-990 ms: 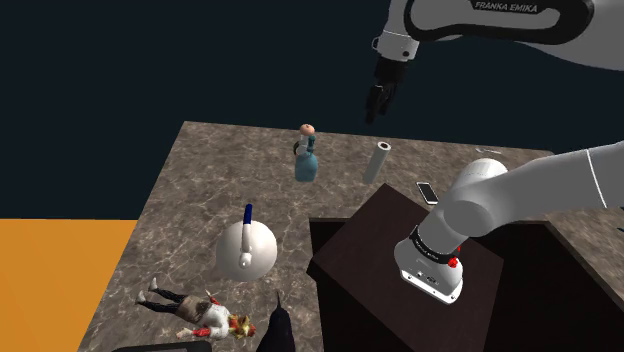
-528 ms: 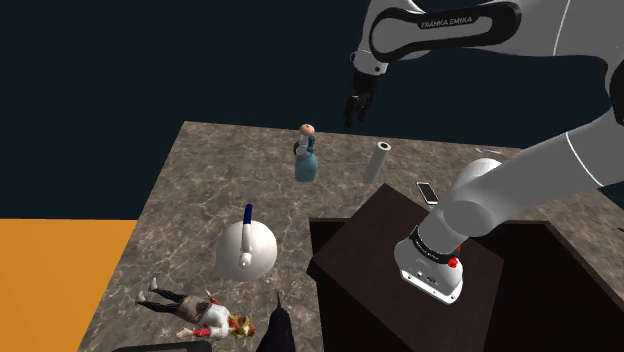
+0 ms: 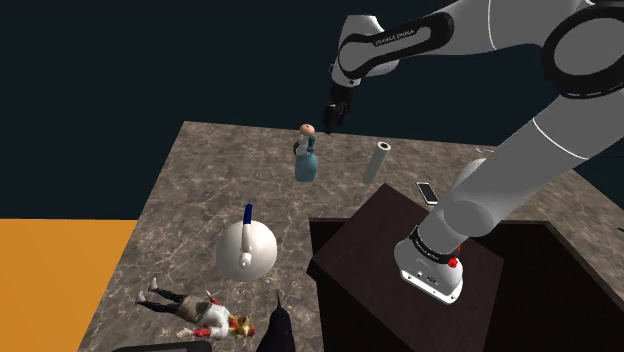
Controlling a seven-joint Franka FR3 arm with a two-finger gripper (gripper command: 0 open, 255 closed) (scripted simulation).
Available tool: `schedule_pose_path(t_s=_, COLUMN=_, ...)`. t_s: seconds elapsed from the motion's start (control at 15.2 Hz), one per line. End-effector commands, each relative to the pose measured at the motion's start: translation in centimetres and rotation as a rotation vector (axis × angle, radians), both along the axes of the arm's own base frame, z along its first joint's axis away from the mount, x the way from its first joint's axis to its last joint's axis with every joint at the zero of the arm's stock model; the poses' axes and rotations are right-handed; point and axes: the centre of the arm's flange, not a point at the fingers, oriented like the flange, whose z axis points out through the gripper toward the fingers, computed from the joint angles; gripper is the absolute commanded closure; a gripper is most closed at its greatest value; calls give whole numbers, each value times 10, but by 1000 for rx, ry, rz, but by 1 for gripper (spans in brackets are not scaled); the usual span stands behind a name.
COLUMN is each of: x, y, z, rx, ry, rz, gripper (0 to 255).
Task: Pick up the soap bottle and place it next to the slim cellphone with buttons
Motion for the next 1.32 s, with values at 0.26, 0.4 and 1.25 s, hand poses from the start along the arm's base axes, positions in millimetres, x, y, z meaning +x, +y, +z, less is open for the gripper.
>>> schedule_pose_path(t_s=0.26, x=57, y=-15, z=-53, rx=-9, ry=-21, rz=14, gripper=0)
schedule_pose_path(t_s=0.4, x=76, y=-19, z=-70, rx=-11, ry=-28, rz=19, gripper=0)
schedule_pose_path(t_s=1.25, x=104, y=-24, z=-135, rx=-15, ry=-39, rz=26, gripper=0)
